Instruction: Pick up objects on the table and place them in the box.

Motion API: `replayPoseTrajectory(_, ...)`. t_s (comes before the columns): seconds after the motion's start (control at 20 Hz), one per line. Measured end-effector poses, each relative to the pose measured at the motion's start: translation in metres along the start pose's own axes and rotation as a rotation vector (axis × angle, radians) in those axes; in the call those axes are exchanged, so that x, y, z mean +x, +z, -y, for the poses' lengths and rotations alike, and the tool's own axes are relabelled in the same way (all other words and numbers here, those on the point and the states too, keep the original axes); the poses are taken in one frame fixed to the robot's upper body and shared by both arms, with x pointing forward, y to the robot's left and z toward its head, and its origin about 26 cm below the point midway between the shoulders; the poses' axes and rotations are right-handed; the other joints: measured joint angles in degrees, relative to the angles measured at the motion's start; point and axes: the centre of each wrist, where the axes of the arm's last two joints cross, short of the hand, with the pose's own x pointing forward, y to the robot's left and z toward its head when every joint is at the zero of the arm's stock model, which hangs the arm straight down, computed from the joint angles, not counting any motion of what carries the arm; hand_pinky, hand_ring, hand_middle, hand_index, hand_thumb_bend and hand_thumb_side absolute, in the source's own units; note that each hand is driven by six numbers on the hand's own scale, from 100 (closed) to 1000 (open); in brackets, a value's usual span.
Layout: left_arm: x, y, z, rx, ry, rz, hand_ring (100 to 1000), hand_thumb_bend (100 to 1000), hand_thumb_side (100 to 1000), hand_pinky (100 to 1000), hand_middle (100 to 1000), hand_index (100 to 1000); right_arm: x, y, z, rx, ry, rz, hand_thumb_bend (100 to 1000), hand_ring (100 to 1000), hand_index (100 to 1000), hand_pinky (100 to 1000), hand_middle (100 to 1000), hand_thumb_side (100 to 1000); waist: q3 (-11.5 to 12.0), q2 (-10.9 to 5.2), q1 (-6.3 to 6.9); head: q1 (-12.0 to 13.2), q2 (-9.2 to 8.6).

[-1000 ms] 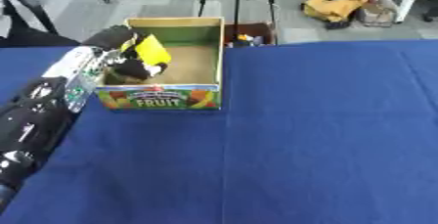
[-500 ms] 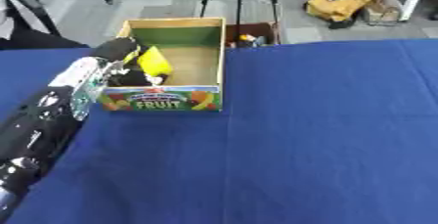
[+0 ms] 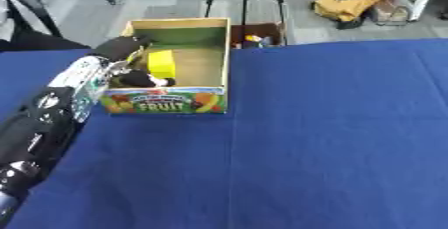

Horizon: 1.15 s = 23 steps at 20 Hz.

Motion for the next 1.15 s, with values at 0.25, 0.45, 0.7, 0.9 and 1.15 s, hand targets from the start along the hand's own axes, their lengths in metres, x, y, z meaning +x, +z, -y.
replayPoseTrajectory(0.25, 0.003, 0.001, -0.009, 0.064, 0.035, -0.003, 844, 781, 801, 715, 896, 1000, -0.001, 0.001, 0.0, 0.002, 0.002, -0.004, 100, 820, 840, 719, 608, 940, 0.4, -0.23, -0.02, -0.33, 0.25)
replayPoseTrajectory(0.45, 0.008, 0.009, -0.034, 0.192, 0.105, 0.04, 826, 789, 848, 696, 855, 1000, -0.003, 0.006, 0.003, 0.008, 0.013, -0.021, 100, 820, 840, 719, 608, 935, 1.04, -1.35, -0.1, -1.18, 1.33)
replayPoseTrajectory(0.7, 0.007, 0.042, -0.081, 0.414, 0.239, 0.106, 795, 693, 909, 671, 803, 1000, -0.006, 0.011, 0.007, 0.004, 0.032, -0.044, 100, 820, 841, 723, 614, 936, 2.63, -3.1, -0.67, -2.7, 3.25)
replayPoseTrajectory(0.9, 0.018, 0.089, -0.112, 0.622, 0.396, 0.203, 753, 602, 946, 633, 725, 968, -0.008, 0.016, 0.009, 0.004, 0.046, -0.054, 100, 821, 841, 725, 620, 936, 4.02, -5.33, -1.01, -4.79, 5.05)
replayPoseTrajectory(1.15, 0.038, 0.146, -0.117, 0.765, 0.634, 0.321, 686, 481, 939, 567, 637, 901, -0.009, 0.02, 0.008, -0.004, 0.049, -0.066, 100, 821, 842, 730, 635, 943, 5.56, -7.83, -2.17, -6.87, 7.51)
